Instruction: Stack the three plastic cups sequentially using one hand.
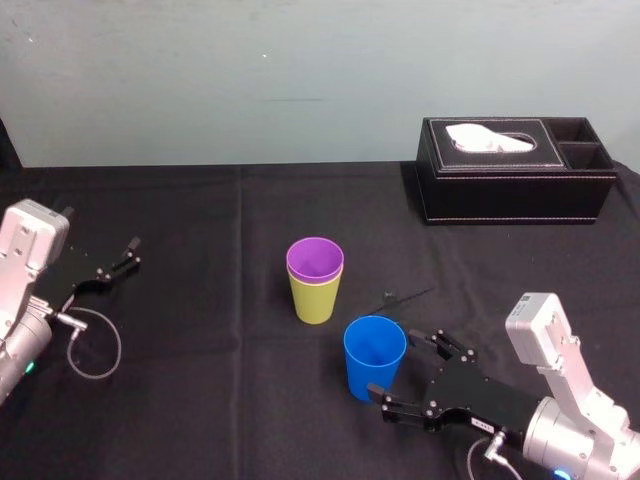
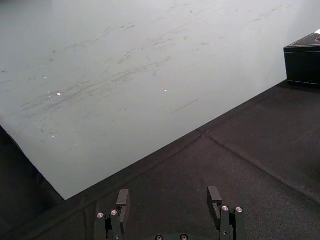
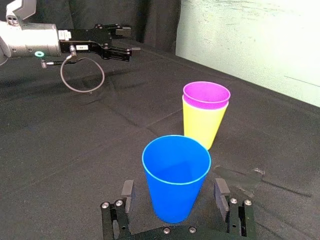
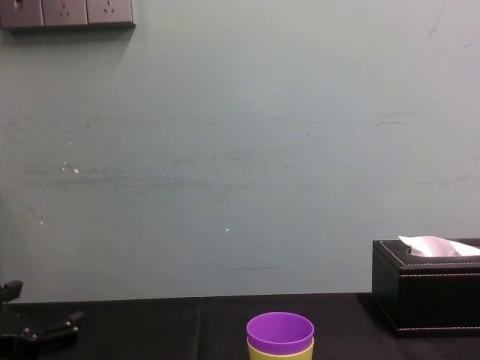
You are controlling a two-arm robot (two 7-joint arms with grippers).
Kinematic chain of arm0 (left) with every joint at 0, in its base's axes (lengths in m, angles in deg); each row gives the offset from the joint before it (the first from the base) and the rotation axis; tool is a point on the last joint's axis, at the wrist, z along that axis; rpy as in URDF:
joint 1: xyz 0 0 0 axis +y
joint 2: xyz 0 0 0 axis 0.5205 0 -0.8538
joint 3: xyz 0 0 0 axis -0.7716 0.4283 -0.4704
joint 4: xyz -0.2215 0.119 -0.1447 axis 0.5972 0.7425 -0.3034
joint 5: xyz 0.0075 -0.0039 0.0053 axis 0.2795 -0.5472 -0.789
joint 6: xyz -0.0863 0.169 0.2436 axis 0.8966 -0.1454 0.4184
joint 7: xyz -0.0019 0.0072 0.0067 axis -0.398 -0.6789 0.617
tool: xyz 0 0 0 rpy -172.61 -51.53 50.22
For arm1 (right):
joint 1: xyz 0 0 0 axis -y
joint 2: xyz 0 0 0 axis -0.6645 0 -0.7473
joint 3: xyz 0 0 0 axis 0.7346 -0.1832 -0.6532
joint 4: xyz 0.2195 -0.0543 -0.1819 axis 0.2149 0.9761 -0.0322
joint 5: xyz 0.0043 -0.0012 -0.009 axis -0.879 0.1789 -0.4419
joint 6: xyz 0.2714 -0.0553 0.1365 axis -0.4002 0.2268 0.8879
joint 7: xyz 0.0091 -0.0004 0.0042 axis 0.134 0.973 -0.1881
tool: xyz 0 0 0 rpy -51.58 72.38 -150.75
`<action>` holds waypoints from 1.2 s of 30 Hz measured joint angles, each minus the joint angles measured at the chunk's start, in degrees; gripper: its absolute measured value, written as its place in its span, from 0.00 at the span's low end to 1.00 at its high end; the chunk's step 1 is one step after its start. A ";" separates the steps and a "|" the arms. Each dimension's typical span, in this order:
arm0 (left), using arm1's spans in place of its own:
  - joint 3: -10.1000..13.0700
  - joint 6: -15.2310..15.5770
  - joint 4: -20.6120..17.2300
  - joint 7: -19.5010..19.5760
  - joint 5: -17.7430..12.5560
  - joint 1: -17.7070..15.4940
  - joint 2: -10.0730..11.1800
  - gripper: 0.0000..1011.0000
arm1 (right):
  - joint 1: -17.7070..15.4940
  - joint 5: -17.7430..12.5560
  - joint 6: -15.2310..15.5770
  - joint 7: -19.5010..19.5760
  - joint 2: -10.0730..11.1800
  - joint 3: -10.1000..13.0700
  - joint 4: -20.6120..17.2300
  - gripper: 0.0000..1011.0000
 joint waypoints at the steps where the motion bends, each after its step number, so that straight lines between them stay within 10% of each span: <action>1: 0.00 0.00 0.00 0.00 0.00 0.00 0.00 1.00 | 0.14 0.07 0.00 0.05 -0.09 -0.11 0.06 0.99; 36: 0.00 0.00 0.00 0.00 0.00 0.00 0.00 1.00 | 3.51 1.91 0.75 0.45 -2.25 -2.37 2.84 0.96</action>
